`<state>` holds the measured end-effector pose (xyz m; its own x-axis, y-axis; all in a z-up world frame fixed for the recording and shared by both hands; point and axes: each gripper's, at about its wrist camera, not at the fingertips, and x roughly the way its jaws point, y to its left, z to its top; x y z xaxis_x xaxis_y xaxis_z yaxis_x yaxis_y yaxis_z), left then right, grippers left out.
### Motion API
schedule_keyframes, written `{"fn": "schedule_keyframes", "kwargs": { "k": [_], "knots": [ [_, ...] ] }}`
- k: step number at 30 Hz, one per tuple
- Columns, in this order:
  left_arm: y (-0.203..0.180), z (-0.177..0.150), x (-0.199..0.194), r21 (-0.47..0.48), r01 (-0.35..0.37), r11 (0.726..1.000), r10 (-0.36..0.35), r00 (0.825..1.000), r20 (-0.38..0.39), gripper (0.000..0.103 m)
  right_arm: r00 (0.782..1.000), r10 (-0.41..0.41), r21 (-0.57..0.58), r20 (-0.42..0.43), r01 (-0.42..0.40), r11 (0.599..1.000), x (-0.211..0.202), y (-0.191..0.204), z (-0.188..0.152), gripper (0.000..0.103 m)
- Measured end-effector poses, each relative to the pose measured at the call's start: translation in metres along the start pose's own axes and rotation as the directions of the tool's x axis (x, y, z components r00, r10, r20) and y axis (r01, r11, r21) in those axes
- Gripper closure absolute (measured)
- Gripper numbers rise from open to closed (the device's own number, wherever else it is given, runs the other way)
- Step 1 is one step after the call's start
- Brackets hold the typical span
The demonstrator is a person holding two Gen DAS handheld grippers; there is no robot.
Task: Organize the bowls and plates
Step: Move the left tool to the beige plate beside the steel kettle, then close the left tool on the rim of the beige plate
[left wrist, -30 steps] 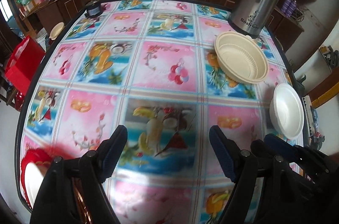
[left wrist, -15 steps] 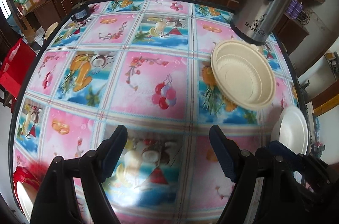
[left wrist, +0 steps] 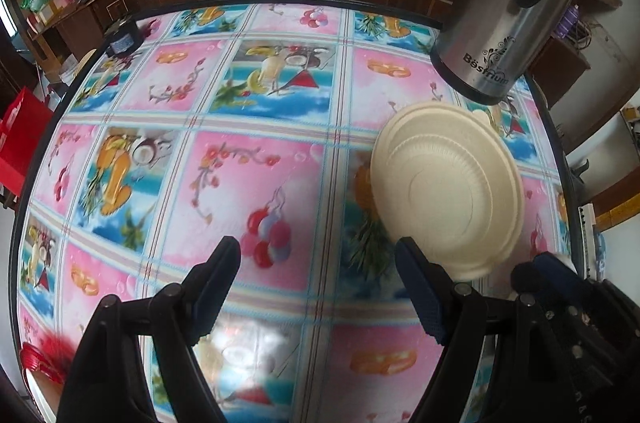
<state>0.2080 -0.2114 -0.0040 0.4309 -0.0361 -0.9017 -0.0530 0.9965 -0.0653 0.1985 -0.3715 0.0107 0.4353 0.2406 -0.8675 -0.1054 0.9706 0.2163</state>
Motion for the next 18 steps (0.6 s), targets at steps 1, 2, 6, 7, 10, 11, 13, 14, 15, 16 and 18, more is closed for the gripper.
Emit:
{"fn": "schedule_keyframes", "kwargs": {
  "k": [1,2,6,7,10,11,13,14,15,16,18],
  "knots": [
    [-0.002,0.002,0.002,0.000,0.000,1.000,0.000,1.000,-0.003,0.023,1.000,-0.003,0.001,0.000,0.003,1.000,0.002,-0.003,0.004,0.079],
    [-0.004,0.004,0.004,0.000,0.002,1.000,-0.002,1.000,-0.005,0.023,1.000,-0.003,0.003,0.002,0.003,1.000,0.003,-0.006,0.008,0.079],
    [-0.012,0.013,0.013,0.002,-0.008,1.000,0.008,1.000,-0.011,0.023,1.000,-0.002,0.022,0.006,0.002,1.000,0.011,-0.018,0.019,0.079],
    [-0.014,0.015,0.015,0.003,-0.012,1.000,0.012,1.000,-0.012,0.023,1.000,-0.005,0.024,0.004,0.005,1.000,0.013,-0.021,0.022,0.079],
    [-0.018,0.018,0.021,0.003,-0.017,1.000,0.017,1.000,-0.017,0.023,1.000,-0.016,0.027,0.000,0.016,0.999,0.020,-0.028,0.030,0.079],
    [-0.019,0.019,0.023,0.002,-0.018,1.000,0.018,1.000,-0.018,0.023,1.000,-0.019,0.028,-0.002,0.019,0.999,0.021,-0.030,0.031,0.079],
    [-0.021,0.020,0.025,0.003,-0.019,1.000,0.019,1.000,-0.021,0.023,1.000,-0.024,0.031,-0.003,0.024,0.999,0.024,-0.033,0.033,0.079],
    [-0.022,0.020,0.026,0.005,-0.022,1.000,0.022,1.000,-0.021,0.023,1.000,-0.024,0.033,-0.004,0.024,0.999,0.025,-0.035,0.034,0.079],
    [-0.022,0.021,0.027,0.006,-0.022,1.000,0.022,1.000,-0.020,0.023,1.000,-0.024,0.033,-0.005,0.024,0.999,0.026,-0.036,0.035,0.079],
    [-0.023,0.021,0.028,0.007,-0.022,1.000,0.022,1.000,-0.020,0.023,1.000,-0.026,0.033,-0.007,0.026,0.999,0.027,-0.038,0.035,0.079],
    [-0.023,0.023,0.029,0.006,-0.025,1.000,0.025,0.999,-0.021,0.023,1.000,-0.027,0.035,-0.012,0.027,0.999,0.029,-0.039,0.035,0.079]
  ]
}}
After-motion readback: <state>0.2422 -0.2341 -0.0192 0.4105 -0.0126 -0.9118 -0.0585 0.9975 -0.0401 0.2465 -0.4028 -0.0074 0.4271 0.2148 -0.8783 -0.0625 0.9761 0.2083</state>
